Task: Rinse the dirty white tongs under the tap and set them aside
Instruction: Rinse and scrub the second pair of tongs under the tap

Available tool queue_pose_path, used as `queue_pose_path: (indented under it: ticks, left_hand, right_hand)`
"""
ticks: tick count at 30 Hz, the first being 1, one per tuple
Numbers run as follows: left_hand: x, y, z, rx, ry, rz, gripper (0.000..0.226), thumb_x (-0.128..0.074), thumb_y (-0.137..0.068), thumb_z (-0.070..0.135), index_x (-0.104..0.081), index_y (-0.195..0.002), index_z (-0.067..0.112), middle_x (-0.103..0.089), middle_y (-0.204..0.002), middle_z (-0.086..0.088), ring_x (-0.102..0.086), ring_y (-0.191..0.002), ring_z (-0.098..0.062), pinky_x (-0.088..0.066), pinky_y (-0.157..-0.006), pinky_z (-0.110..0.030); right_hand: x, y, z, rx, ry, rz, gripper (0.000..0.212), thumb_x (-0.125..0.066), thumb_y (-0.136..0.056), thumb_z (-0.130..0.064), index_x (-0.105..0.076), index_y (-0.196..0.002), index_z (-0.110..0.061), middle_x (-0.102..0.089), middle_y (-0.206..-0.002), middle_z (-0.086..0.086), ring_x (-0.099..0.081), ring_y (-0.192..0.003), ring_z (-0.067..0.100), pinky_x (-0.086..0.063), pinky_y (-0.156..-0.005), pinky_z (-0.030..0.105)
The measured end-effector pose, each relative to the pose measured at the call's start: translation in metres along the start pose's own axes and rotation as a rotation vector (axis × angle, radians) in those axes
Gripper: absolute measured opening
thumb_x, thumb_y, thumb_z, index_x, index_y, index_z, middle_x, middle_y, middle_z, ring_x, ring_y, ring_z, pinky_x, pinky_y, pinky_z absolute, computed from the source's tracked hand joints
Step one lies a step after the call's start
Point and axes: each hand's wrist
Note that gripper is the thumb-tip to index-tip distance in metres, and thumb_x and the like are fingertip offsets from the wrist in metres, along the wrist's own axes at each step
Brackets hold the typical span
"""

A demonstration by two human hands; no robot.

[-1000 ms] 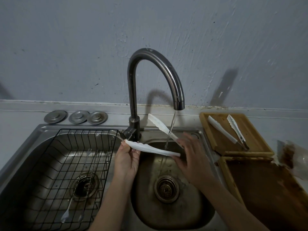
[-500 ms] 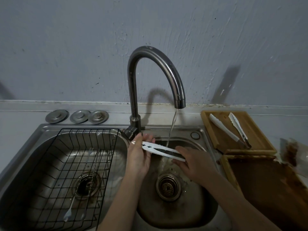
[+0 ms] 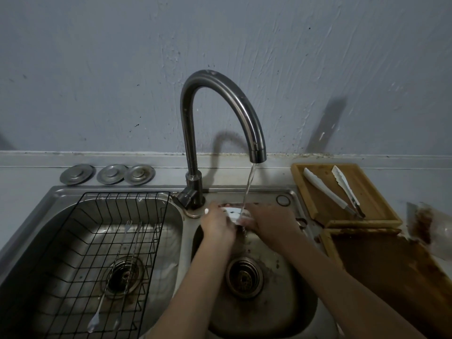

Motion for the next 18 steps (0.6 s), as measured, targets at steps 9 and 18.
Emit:
queue_pose_path:
  ticks: [9, 18]
  left_hand:
    - [0.02, -0.008, 0.007, 0.135, -0.161, -0.237, 0.007, -0.056, -0.089, 0.009, -0.054, -0.083, 0.007, -0.062, -0.069, -0.009, -0.058, -0.069, -0.02, -0.054, -0.066, -0.035]
    - [0.011, -0.004, 0.009, 0.085, -0.136, -0.026, 0.035, -0.049, -0.095, 0.028, -0.048, -0.068, 0.005, -0.049, -0.06, -0.006, -0.05, -0.055, -0.016, -0.048, -0.055, -0.031]
  right_hand:
    - [0.002, 0.016, 0.001, -0.297, -0.944, -0.53, 0.067, -0.019, -0.085, -0.069, -0.062, -0.066, -0.021, -0.05, -0.049, -0.002, -0.046, -0.035, 0.009, -0.039, -0.042, 0.02]
    - [0.001, 0.018, -0.003, -0.396, -1.085, -0.545, 0.06, -0.031, -0.087, -0.065, -0.068, -0.073, -0.02, -0.066, -0.061, 0.0, -0.064, -0.053, 0.011, -0.051, -0.052, 0.027]
Point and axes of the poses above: each hand's wrist, its own y-axis away from the middle knuckle, its own x-axis out of the back of the hand, z = x × y
